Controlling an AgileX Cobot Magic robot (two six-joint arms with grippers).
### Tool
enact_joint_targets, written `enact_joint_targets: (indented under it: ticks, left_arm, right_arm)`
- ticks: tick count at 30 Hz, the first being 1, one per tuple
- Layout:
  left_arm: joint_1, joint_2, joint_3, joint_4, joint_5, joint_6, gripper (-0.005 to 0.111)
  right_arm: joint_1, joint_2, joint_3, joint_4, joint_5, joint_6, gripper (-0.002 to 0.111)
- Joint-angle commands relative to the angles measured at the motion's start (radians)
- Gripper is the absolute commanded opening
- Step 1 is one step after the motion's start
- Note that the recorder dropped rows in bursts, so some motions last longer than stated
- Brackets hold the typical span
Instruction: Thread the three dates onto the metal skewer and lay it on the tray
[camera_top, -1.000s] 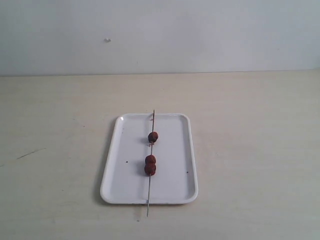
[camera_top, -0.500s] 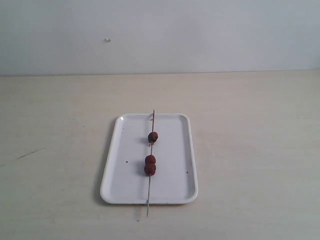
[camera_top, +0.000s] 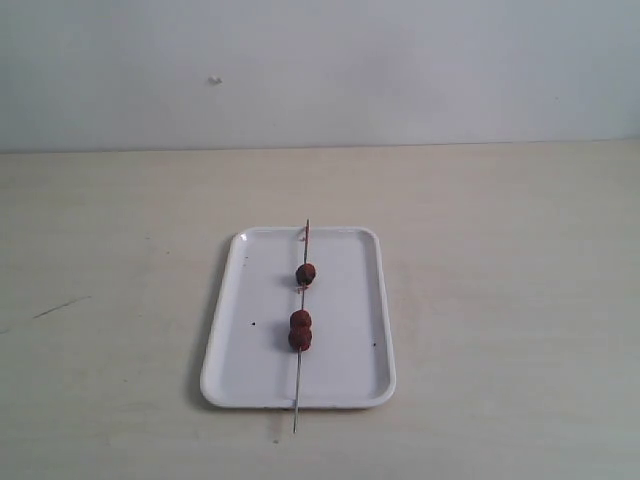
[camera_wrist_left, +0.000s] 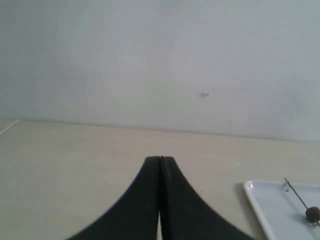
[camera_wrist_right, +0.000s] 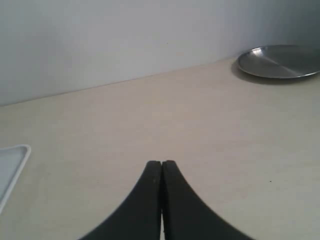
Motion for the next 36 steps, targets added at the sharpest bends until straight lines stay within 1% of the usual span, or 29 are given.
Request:
enact_joint_targets:
  ticks: [1,4,8,10,36]
  left_arm:
    - [0.002,-0.005,0.061,0.095,0.011,-0.119,0.000]
    - [0.002,-0.005,0.071,0.095,0.011,-0.119,0.000]
    - [0.002,-0.005,0.071,0.117,0.093,-0.124,0.000]
    - [0.002,-0.005,0.071,0.145,0.175,-0.127,0.000]
    - [0.002,-0.005,0.071,0.147,0.169,-0.127,0.000]
  right_arm:
    - [-0.004,-0.006,0.005,-0.004,-0.017,-0.001,0.000]
    - [-0.004,-0.006,0.005,-0.004,-0.017,-0.001,0.000]
    - [-0.004,-0.006,0.005,-0.004,-0.017,-0.001,0.000]
    - [-0.004,-0.006,0.005,-0.004,-0.017,-0.001,0.000]
    - [-0.004,-0.006,0.005,-0.004,-0.017,-0.001,0.000]
